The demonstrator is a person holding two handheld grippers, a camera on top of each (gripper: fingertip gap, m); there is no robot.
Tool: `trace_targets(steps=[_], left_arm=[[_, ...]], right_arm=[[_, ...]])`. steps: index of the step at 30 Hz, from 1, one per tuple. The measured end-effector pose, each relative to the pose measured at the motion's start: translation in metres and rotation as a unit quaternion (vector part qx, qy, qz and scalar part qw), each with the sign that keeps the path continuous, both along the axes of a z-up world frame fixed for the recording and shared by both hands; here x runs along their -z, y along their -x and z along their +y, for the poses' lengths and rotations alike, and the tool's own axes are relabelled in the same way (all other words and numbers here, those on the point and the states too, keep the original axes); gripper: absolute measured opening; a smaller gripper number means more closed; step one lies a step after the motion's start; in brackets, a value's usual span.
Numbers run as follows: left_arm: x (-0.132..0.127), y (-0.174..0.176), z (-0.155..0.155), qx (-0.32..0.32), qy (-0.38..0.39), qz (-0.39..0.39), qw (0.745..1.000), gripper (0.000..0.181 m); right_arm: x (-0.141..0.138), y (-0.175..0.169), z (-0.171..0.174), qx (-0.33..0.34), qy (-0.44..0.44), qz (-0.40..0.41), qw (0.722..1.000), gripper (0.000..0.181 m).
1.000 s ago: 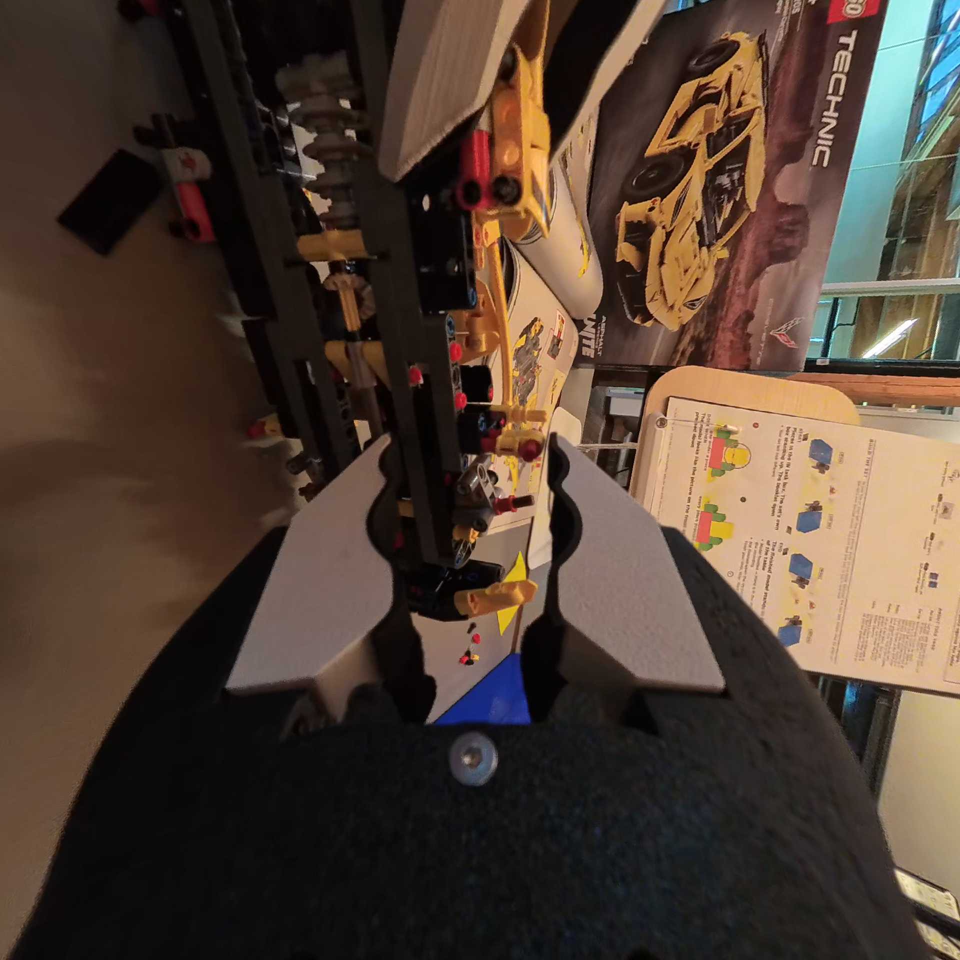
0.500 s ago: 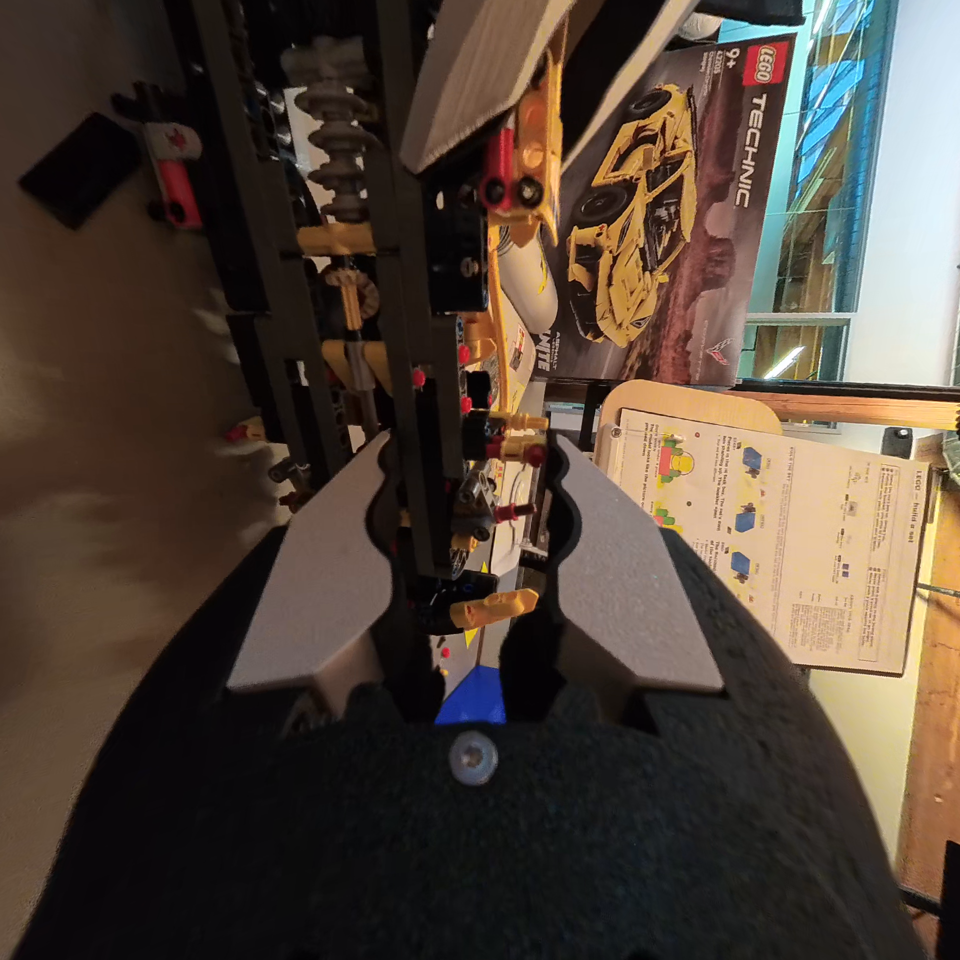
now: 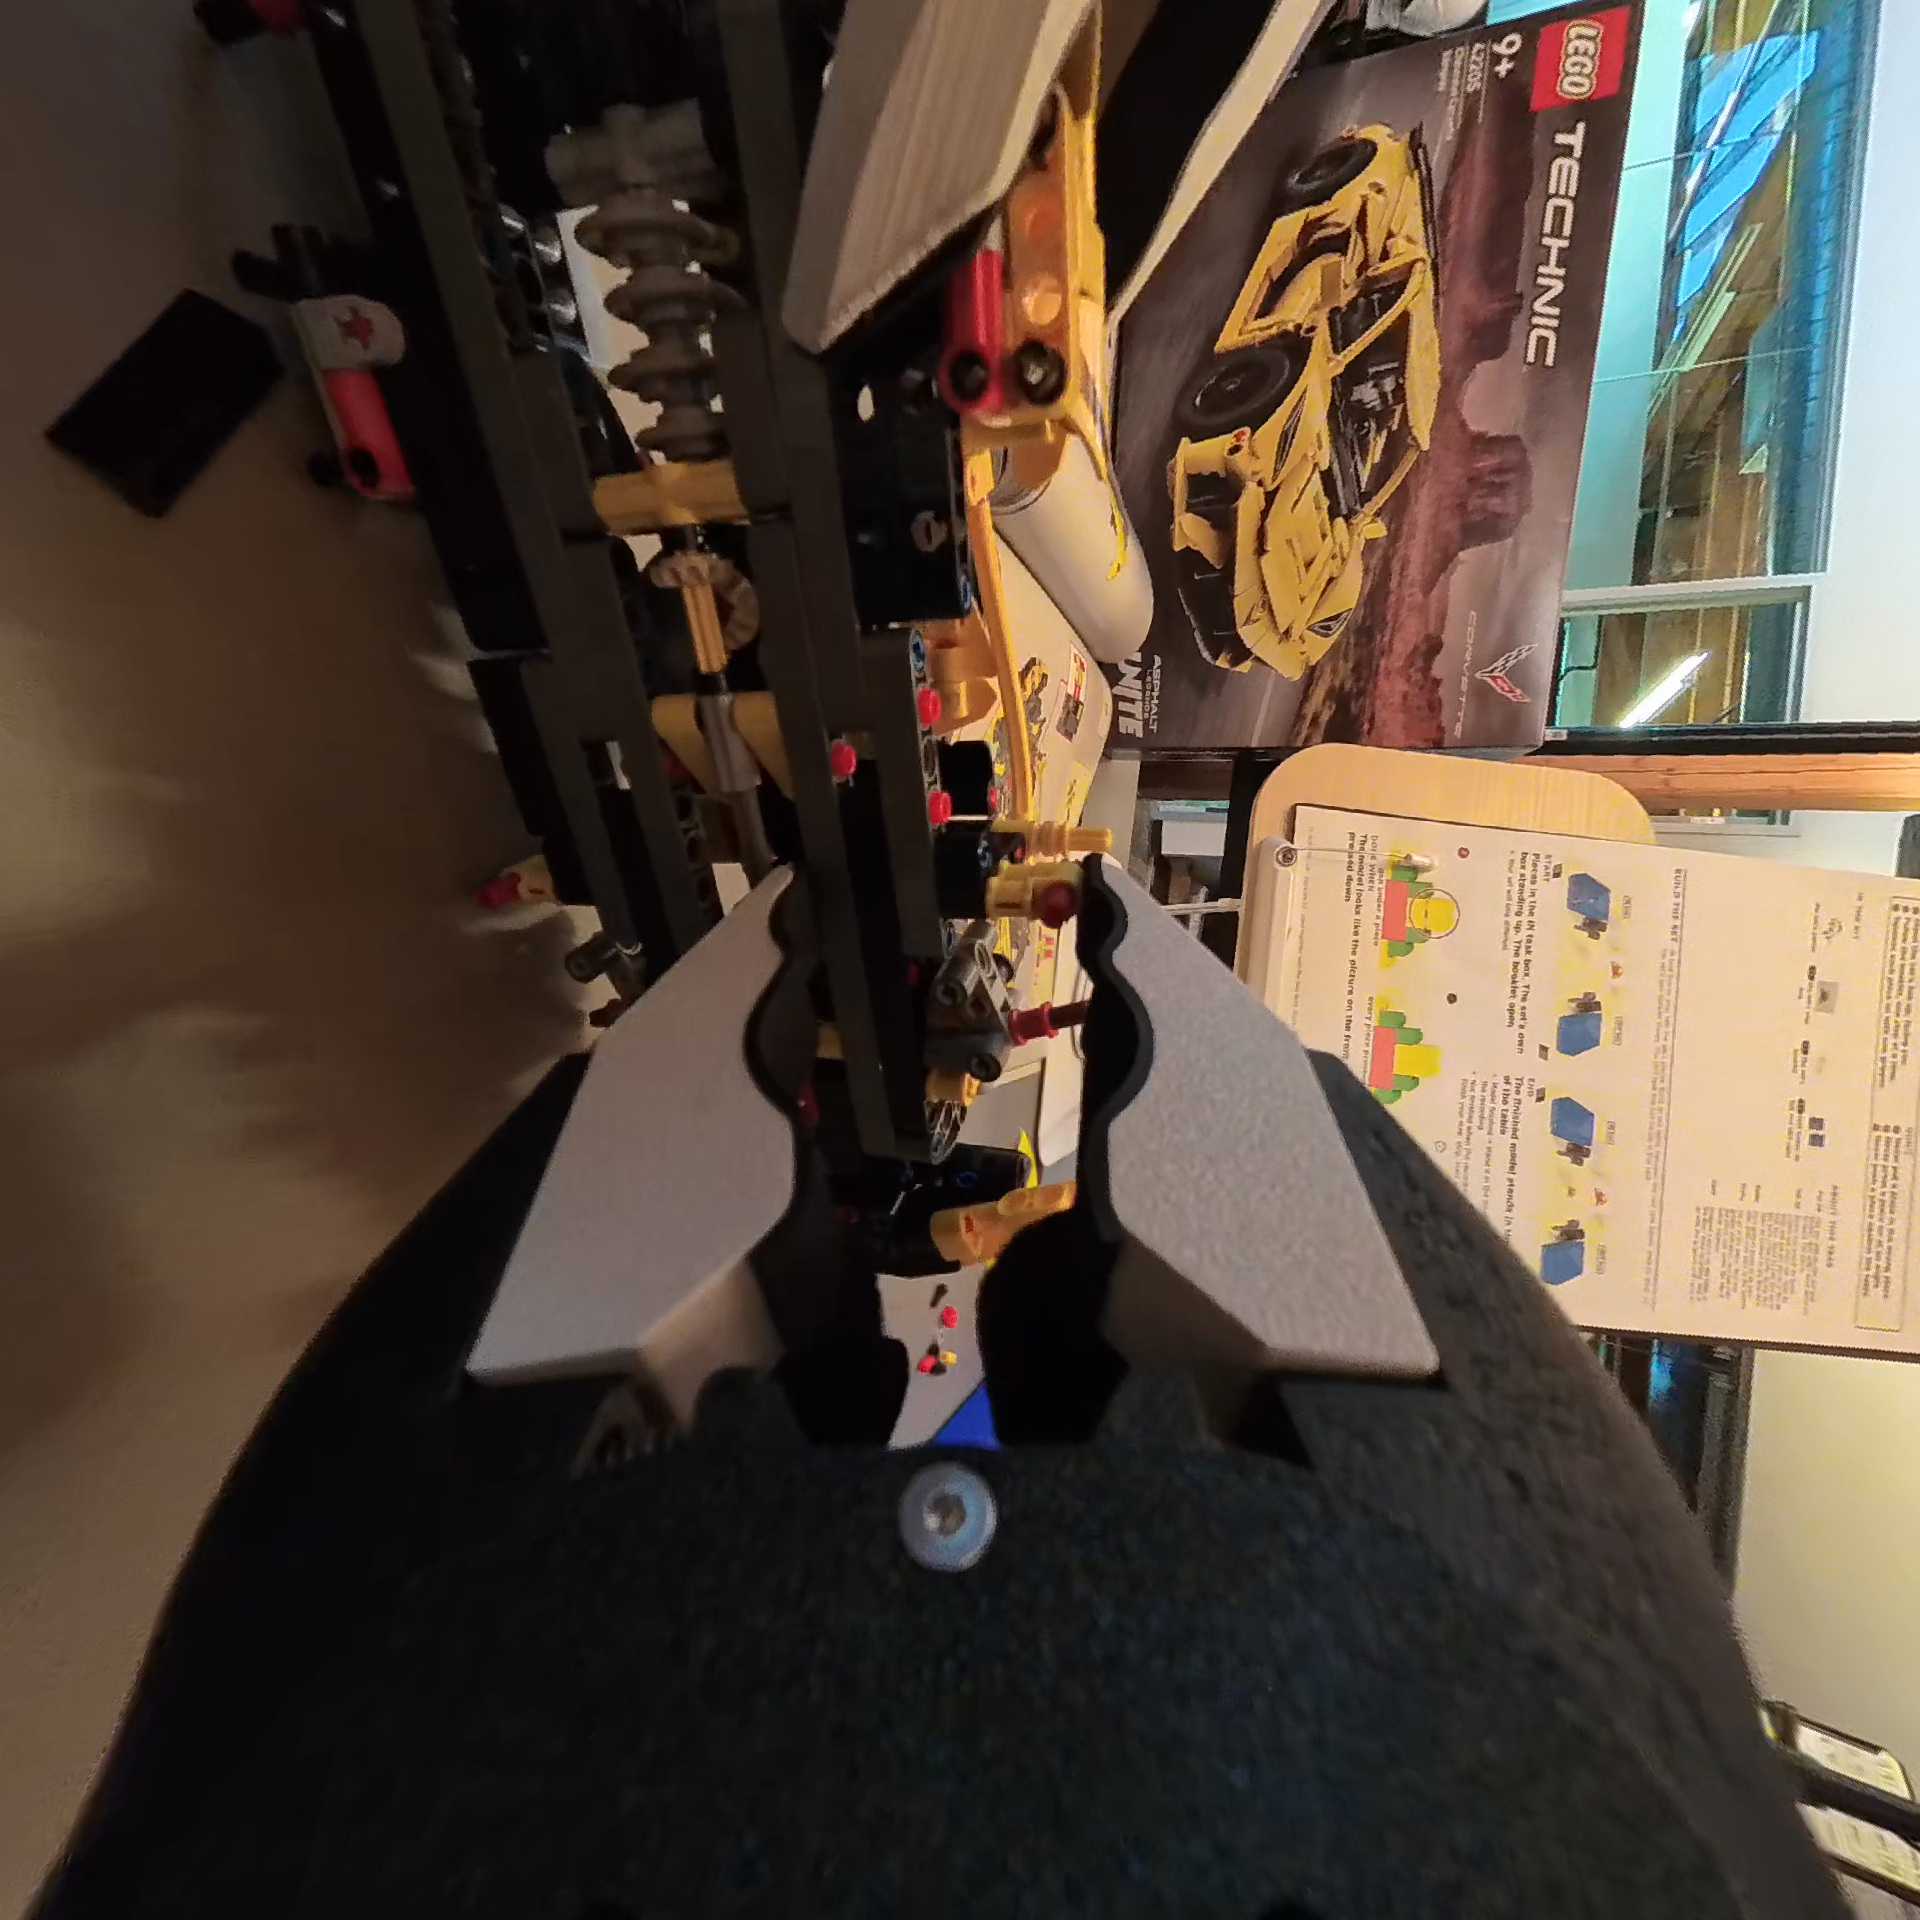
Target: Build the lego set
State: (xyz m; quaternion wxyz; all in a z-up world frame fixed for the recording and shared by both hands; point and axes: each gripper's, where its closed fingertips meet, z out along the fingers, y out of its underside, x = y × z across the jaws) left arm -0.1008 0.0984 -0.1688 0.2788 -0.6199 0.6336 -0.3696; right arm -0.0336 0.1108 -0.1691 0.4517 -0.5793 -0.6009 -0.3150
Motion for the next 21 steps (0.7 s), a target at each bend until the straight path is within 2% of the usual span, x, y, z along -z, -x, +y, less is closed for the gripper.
trace_targets(steps=[6,10,12,15,17,19,21], left_arm=[[0.0,0.0,-0.004,0.002,-0.009,-0.002,1.0,0.053],[0.001,0.0,-0.003,0.004,-0.017,0.015,1.0,0.053],[0.0,0.0,0.0,0.005,-0.009,0.018,1.0,0.053],[0.001,0.0,0.004,0.013,-0.019,0.027,0.999,0.052],[0.001,0.001,0.009,0.021,-0.039,0.037,0.998,0.052],[0.001,0.002,0.017,0.024,-0.049,0.042,0.998,0.052],[0.002,0.005,0.024,0.031,-0.06,0.046,0.997,0.053]], right_arm=[[-0.001,0.001,-0.007,0.019,0.02,0.023,0.999,0.051],[-0.028,0.015,-0.033,0.033,0.036,0.138,0.989,0.051],[-0.019,0.017,-0.05,0.057,0.134,0.219,0.965,0.044],[0.023,0.006,-0.066,0.12,0.273,0.302,0.906,0.043],[0.043,0.002,-0.065,0.141,0.297,0.347,0.878,0.042],[0.049,0.018,-0.062,0.122,0.318,0.406,0.848,0.034],[0.058,0.041,-0.061,0.109,0.353,0.415,0.832,0.032]])
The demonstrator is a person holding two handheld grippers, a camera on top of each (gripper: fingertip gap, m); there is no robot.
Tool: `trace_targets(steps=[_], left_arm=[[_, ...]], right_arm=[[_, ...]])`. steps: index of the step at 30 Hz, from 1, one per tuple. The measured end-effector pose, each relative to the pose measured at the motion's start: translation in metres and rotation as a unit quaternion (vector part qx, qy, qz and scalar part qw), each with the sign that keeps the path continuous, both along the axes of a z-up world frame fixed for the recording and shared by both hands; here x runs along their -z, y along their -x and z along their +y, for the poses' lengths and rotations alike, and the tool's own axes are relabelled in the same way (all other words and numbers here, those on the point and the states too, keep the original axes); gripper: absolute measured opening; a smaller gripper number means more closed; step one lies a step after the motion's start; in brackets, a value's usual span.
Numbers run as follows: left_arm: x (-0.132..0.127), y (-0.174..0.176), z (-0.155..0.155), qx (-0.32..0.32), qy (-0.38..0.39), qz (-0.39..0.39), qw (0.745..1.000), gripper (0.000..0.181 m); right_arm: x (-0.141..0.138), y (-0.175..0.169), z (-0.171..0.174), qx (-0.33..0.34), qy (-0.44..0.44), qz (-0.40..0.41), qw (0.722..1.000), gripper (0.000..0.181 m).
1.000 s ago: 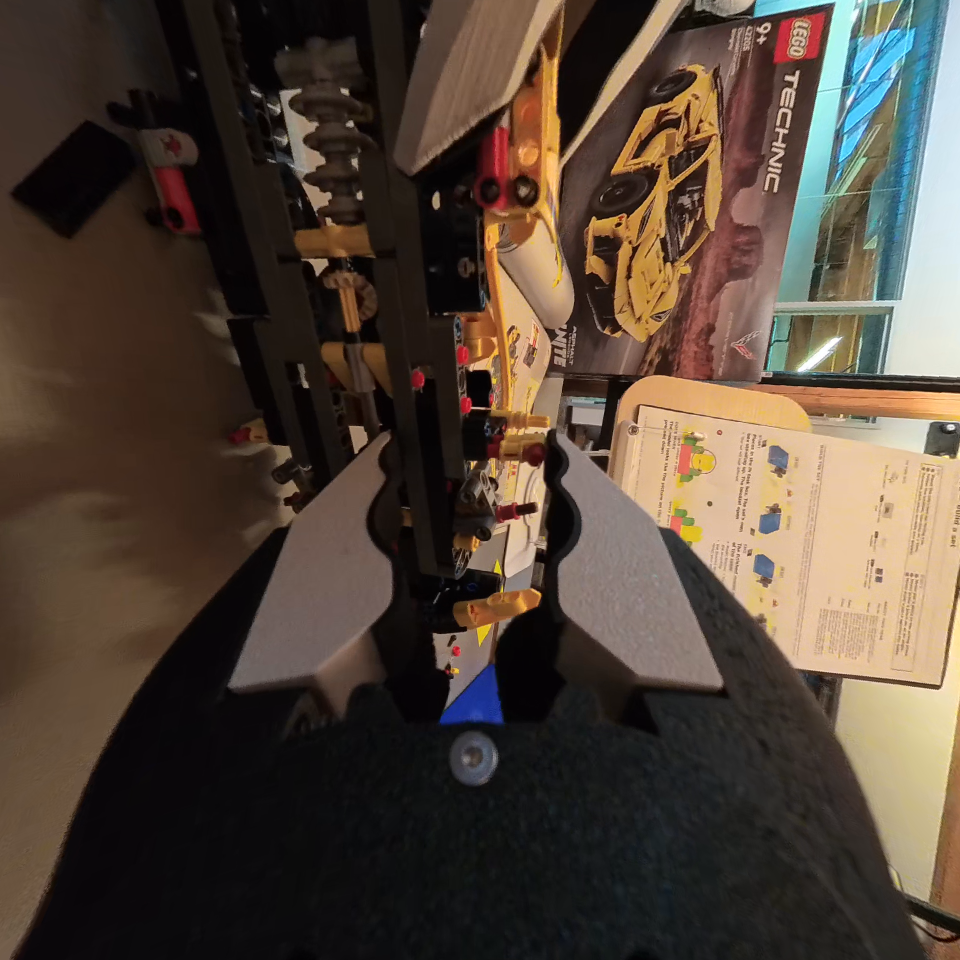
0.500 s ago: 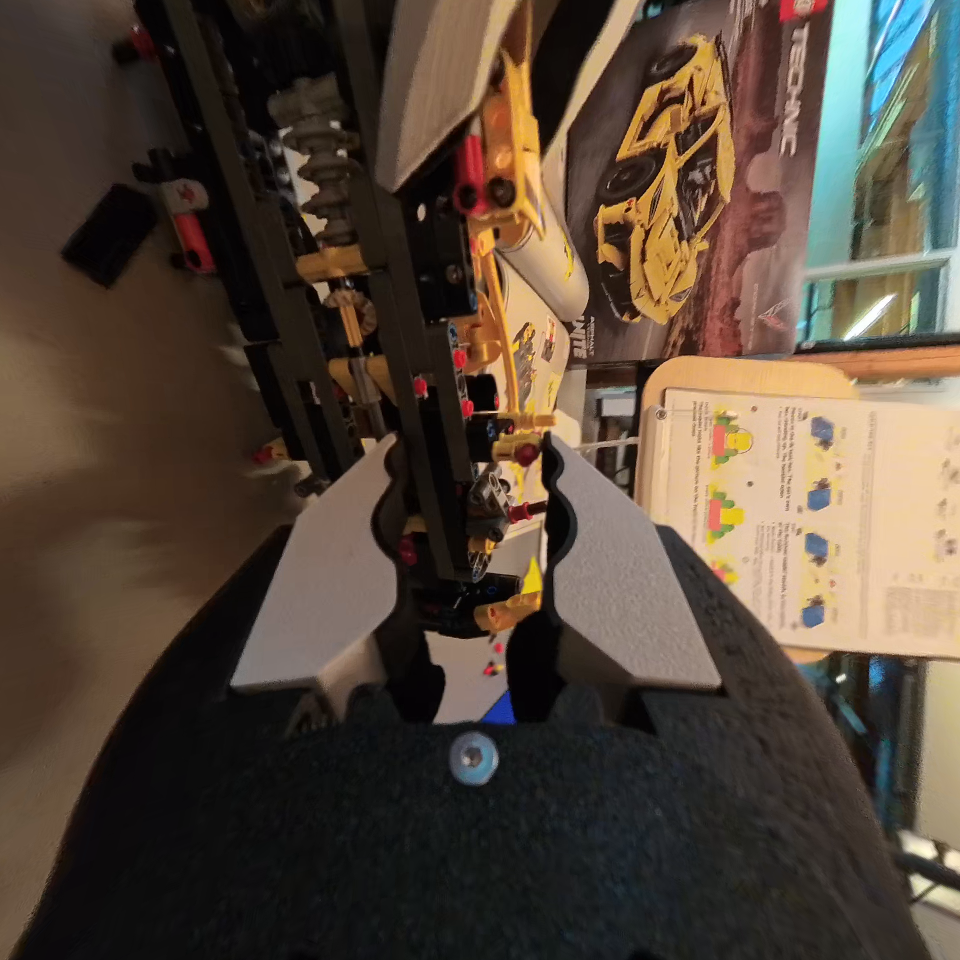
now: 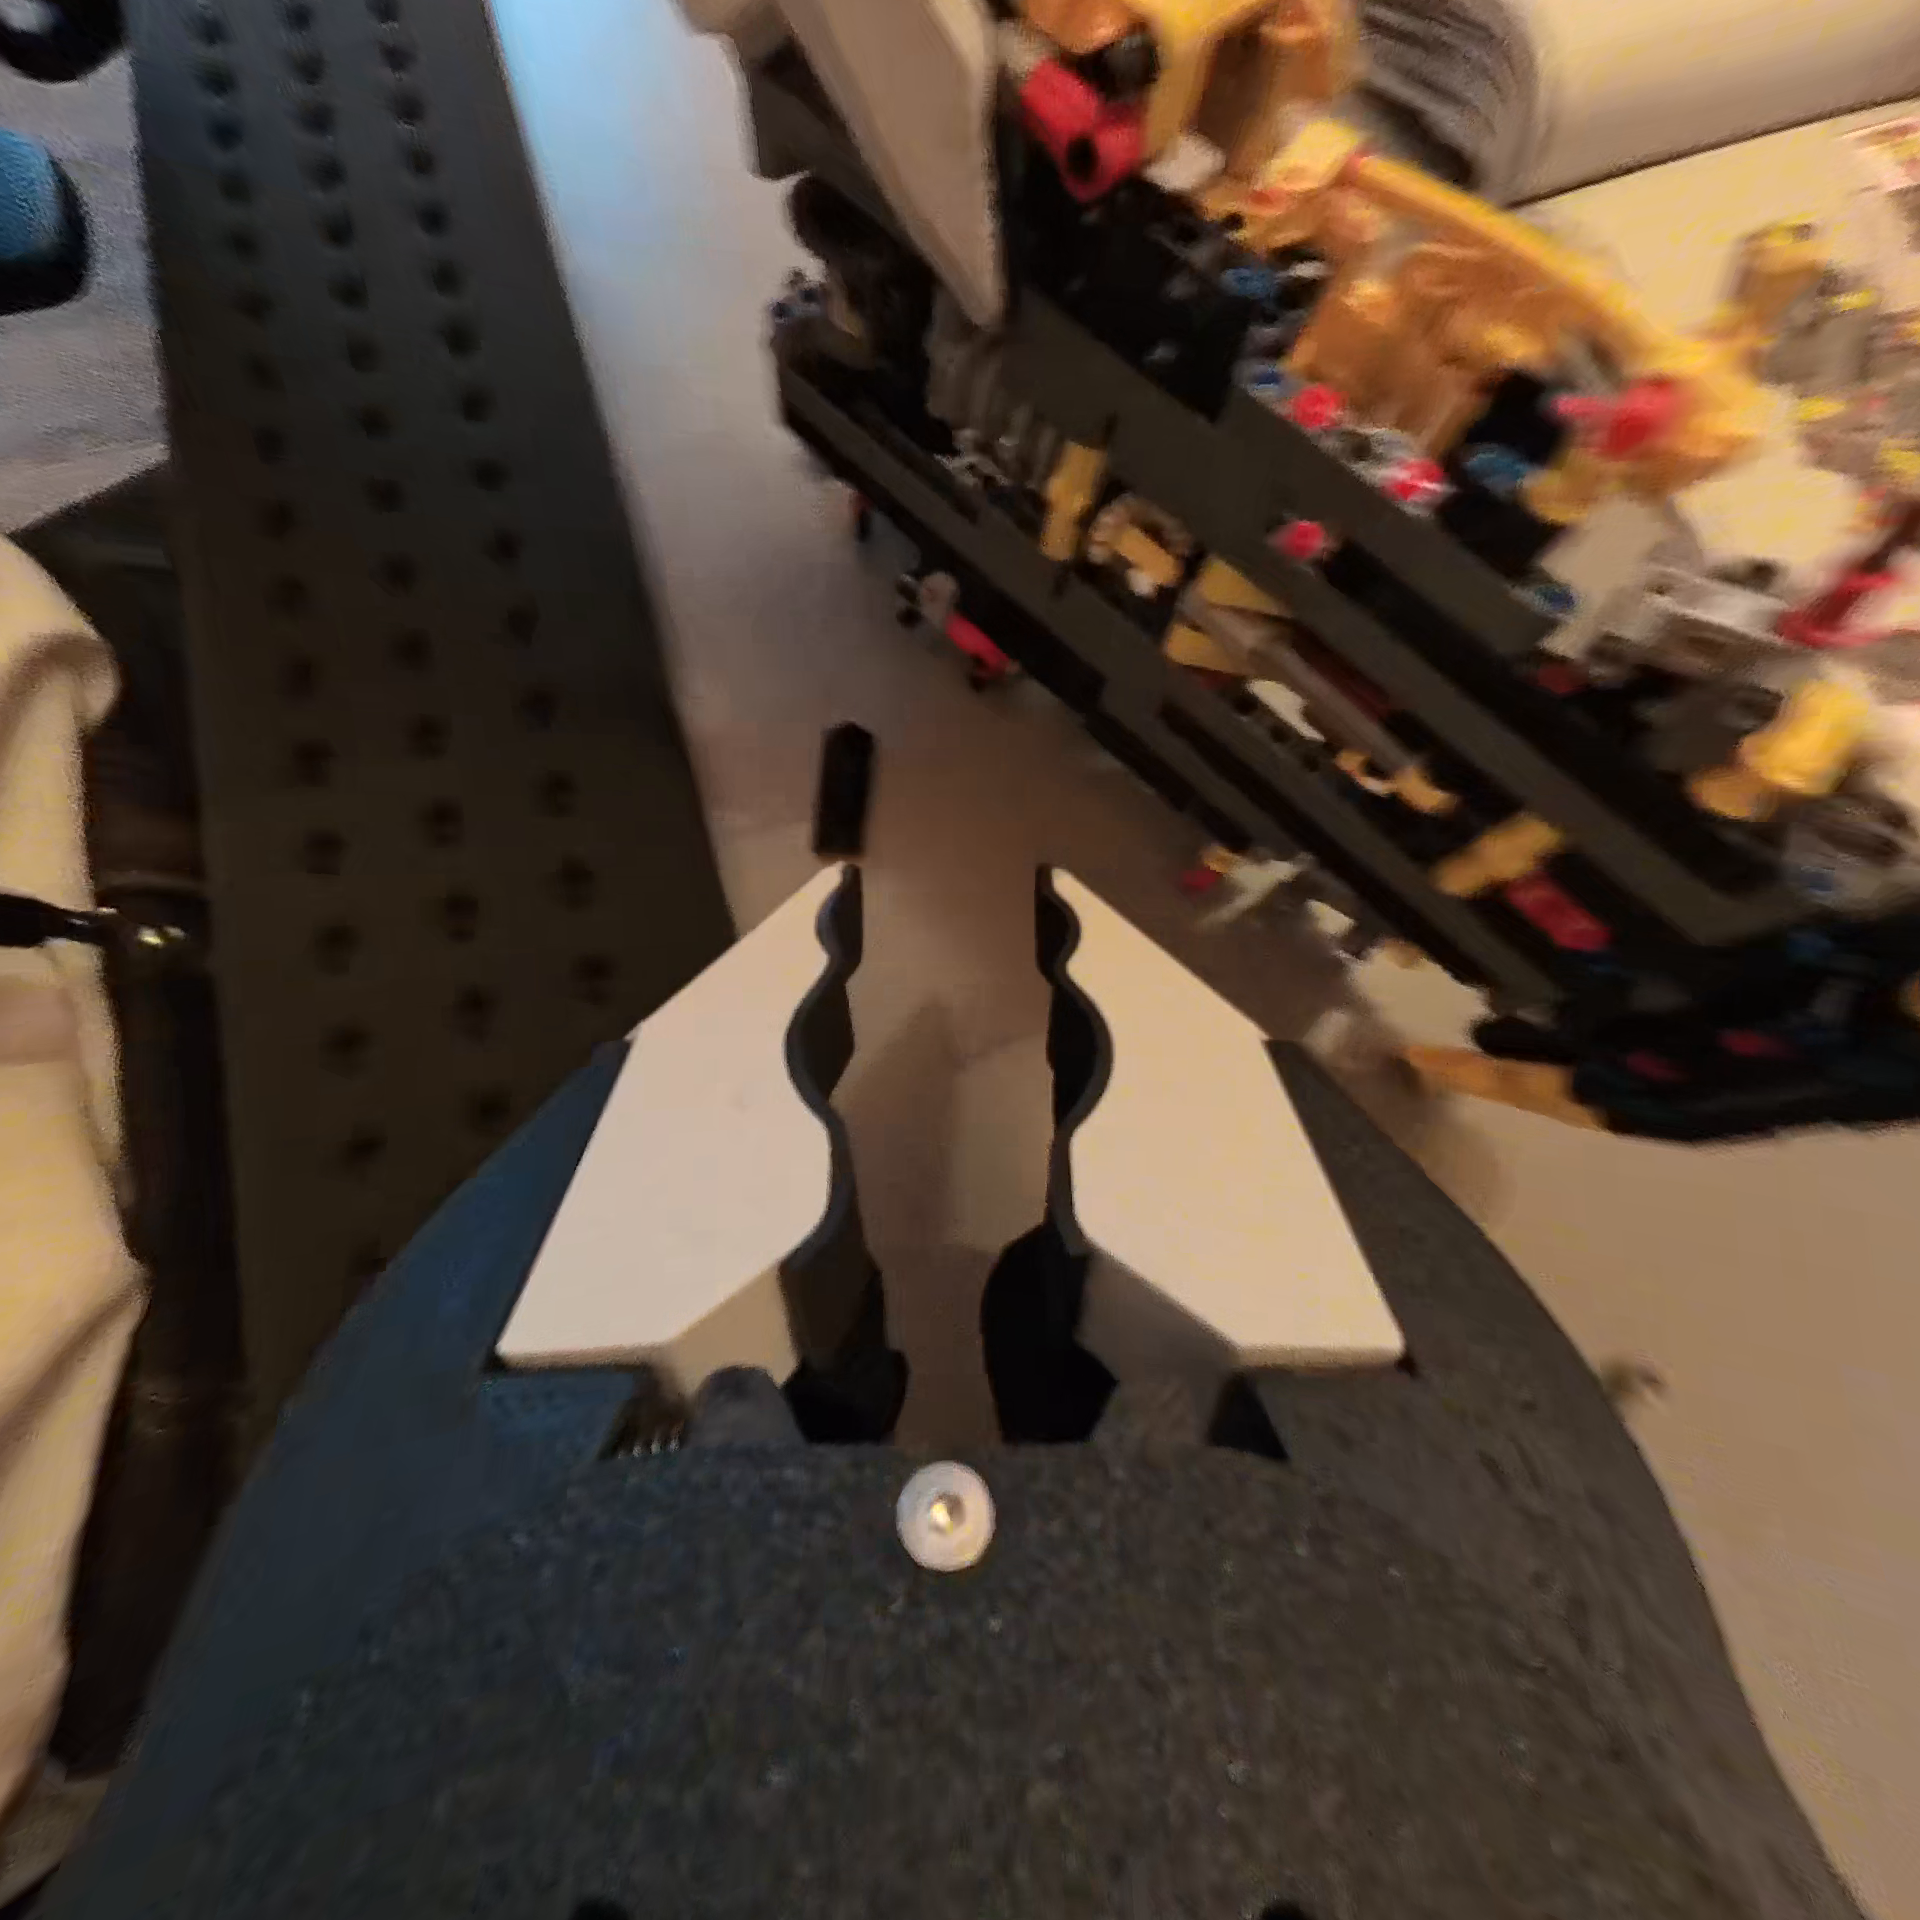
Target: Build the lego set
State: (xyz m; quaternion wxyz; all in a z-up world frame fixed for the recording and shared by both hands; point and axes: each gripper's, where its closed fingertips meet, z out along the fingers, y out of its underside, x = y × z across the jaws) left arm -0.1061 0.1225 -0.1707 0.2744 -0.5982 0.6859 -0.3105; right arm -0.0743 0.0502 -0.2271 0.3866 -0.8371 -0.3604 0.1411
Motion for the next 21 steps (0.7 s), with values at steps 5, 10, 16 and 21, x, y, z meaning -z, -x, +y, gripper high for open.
trace_targets(steps=[5,10,16,21], left_arm=[[0.0,0.008,0.012,0.037,-0.004,-0.005,0.999,0.053],[0.001,0.014,0.02,0.057,-0.011,0.001,0.998,0.053],[0.001,0.013,0.023,0.063,0.007,-0.007,0.998,0.054],[0.001,0.013,0.023,0.068,0.004,-0.007,0.998,0.054]], right_arm=[[0.032,0.031,0.013,-0.046,0.04,-0.07,0.996,0.019],[0.034,0.038,0.013,-0.054,0.072,-0.036,0.995,0.012],[0.031,0.04,0.01,-0.061,0.077,-0.032,0.995,0.019],[0.024,0.035,0.02,-0.056,0.061,-0.027,0.996,0.027]])
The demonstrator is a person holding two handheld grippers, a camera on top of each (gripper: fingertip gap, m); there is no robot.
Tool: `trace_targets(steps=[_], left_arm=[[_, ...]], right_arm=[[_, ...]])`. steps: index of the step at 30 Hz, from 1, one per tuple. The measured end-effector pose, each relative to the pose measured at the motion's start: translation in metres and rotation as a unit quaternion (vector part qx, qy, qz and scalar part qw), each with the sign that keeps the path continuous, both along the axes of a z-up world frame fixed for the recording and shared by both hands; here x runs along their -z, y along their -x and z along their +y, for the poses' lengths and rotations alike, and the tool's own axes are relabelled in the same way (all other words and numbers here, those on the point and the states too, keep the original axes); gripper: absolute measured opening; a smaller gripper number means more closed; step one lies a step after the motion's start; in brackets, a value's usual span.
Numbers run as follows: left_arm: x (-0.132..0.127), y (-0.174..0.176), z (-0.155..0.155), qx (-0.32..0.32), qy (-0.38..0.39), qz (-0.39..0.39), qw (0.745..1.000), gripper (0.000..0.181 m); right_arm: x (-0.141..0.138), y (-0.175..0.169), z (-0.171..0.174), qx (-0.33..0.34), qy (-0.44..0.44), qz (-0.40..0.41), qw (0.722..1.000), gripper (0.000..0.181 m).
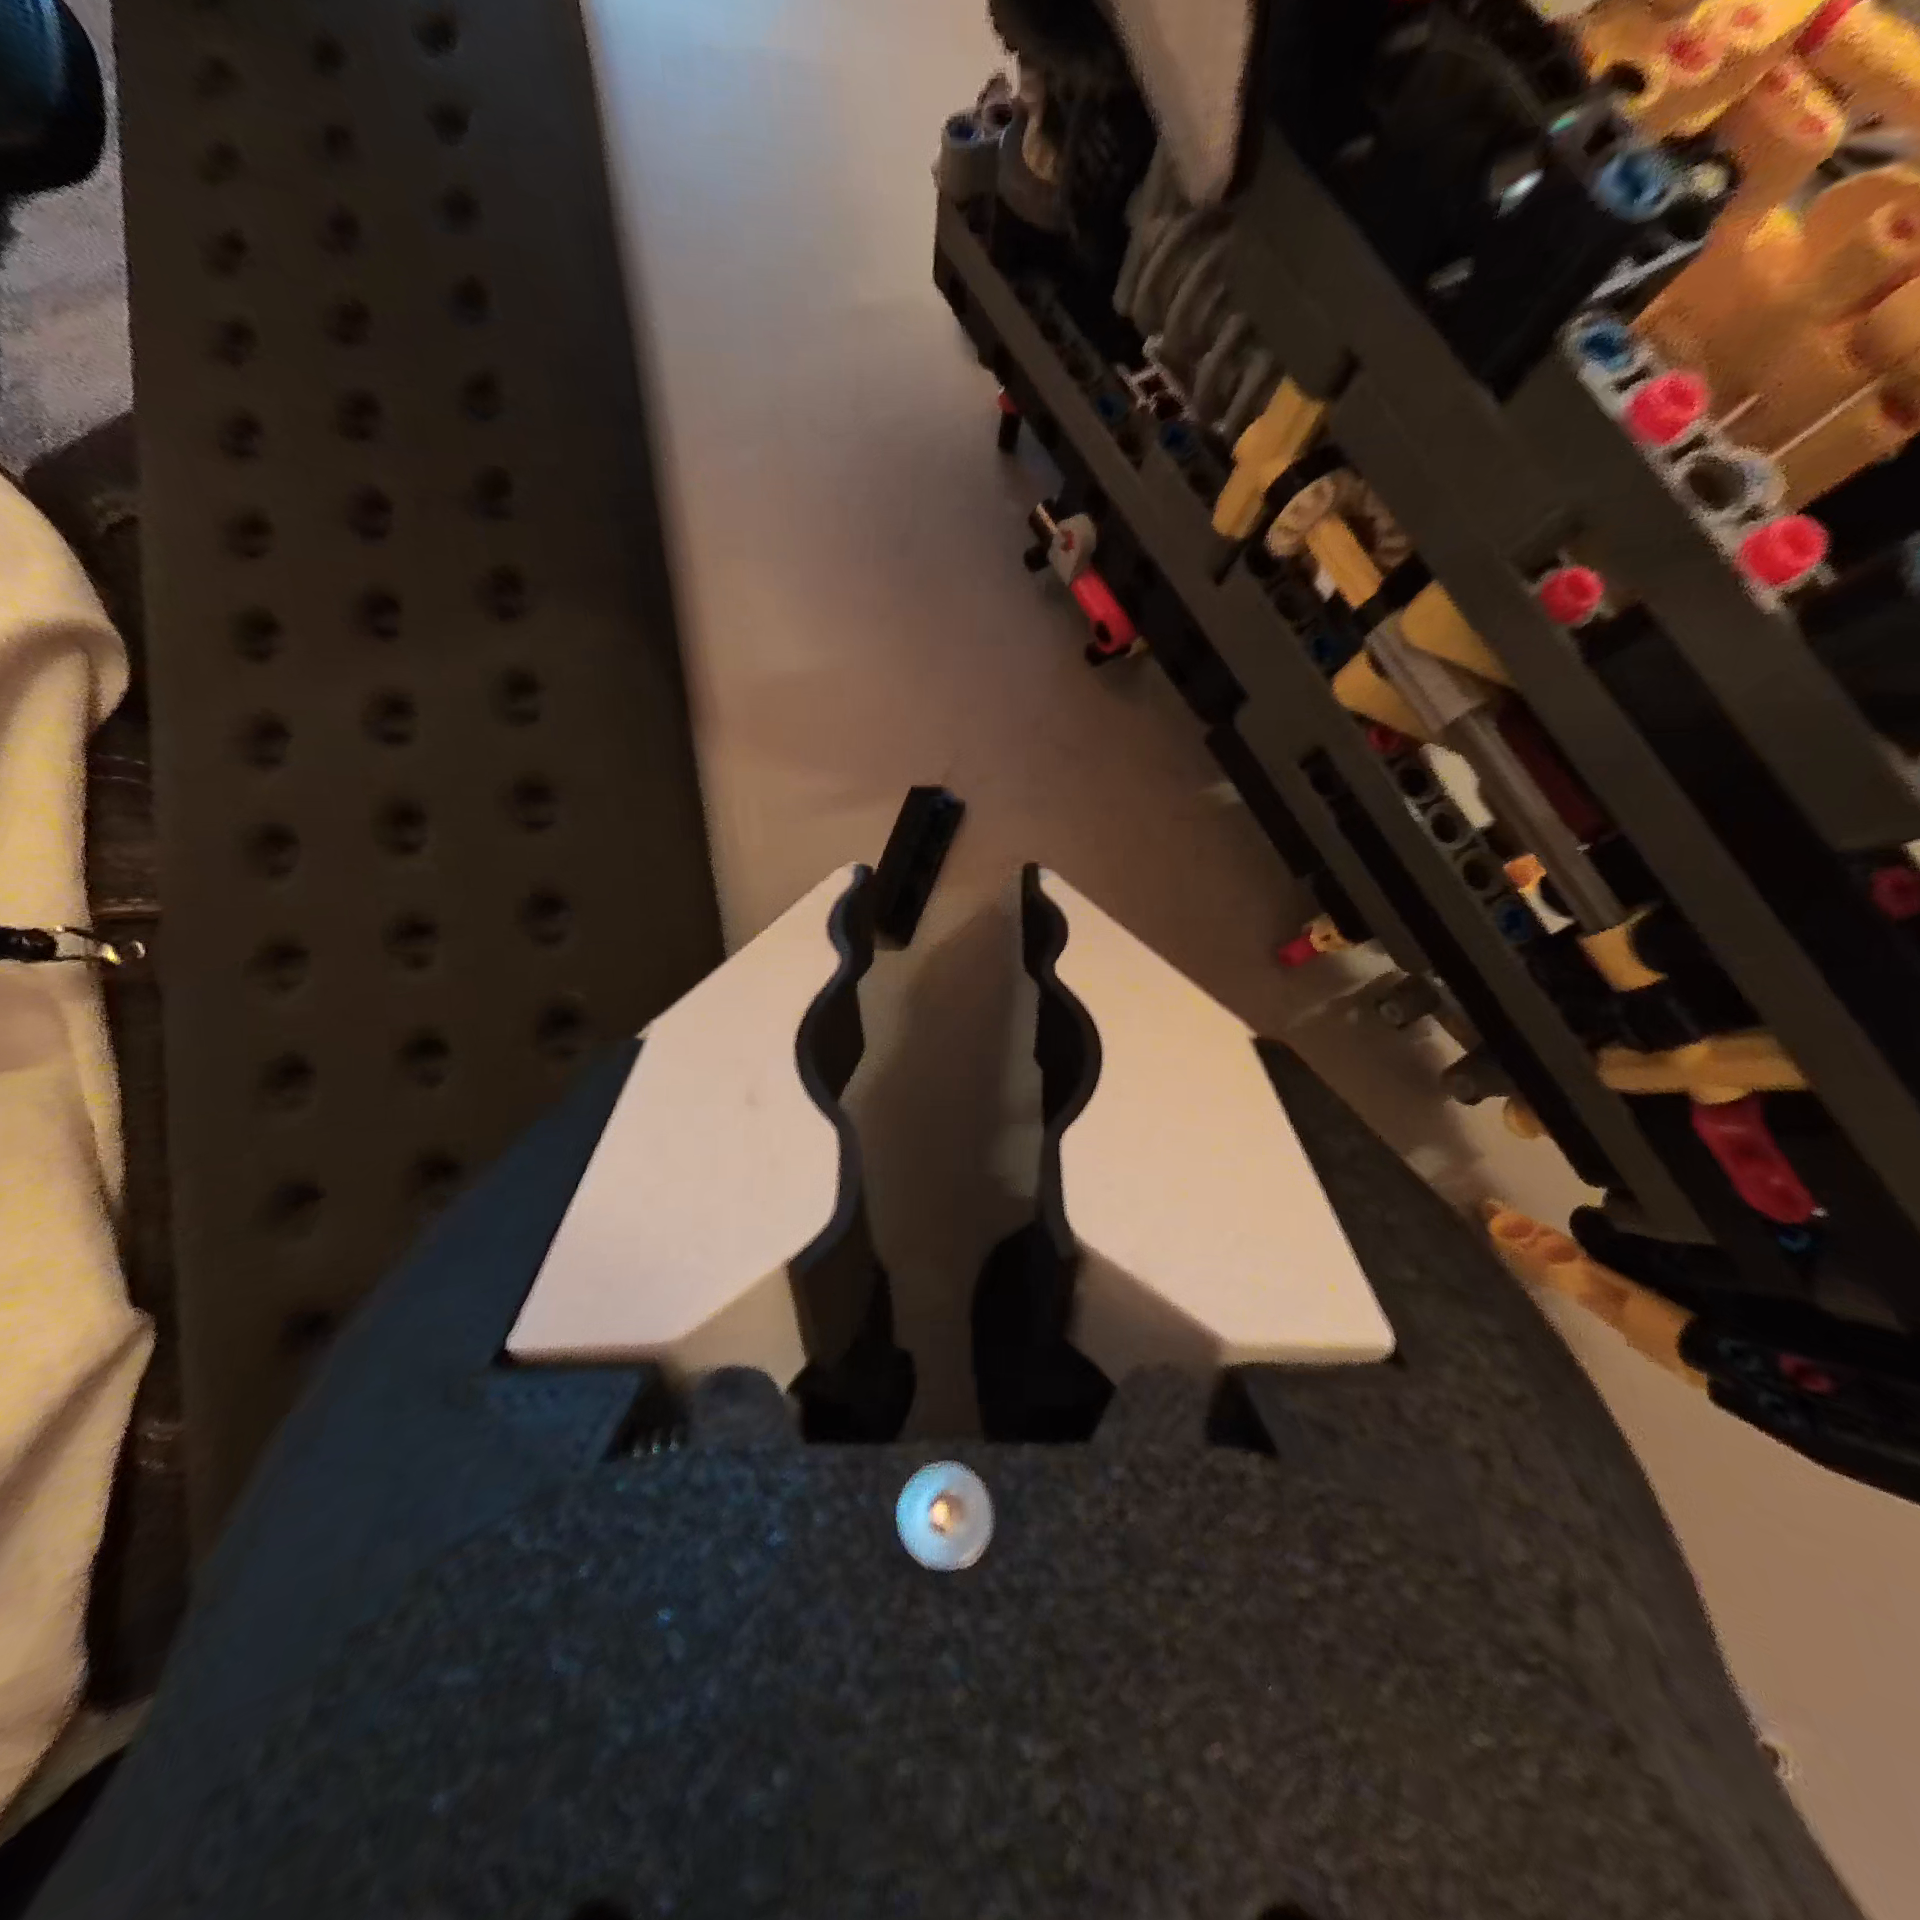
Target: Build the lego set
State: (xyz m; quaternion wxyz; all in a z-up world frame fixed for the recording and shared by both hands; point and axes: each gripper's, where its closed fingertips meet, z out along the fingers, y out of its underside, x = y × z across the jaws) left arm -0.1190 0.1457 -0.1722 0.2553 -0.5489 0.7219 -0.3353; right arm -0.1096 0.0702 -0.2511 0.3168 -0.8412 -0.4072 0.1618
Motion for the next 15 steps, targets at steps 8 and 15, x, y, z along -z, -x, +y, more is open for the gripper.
trace_targets(steps=[8,15], left_arm=[[0.001,0.002,0.001,-0.006,-0.025,0.023,0.999,0.055],[-0.002,0.006,0.001,-0.006,-0.021,0.029,0.999,0.055]], right_arm=[[0.005,0.007,-0.01,-0.043,0.035,-0.044,0.997,0.03],[0.012,0.013,-0.008,-0.048,-0.005,-0.076,0.996,0.012]])
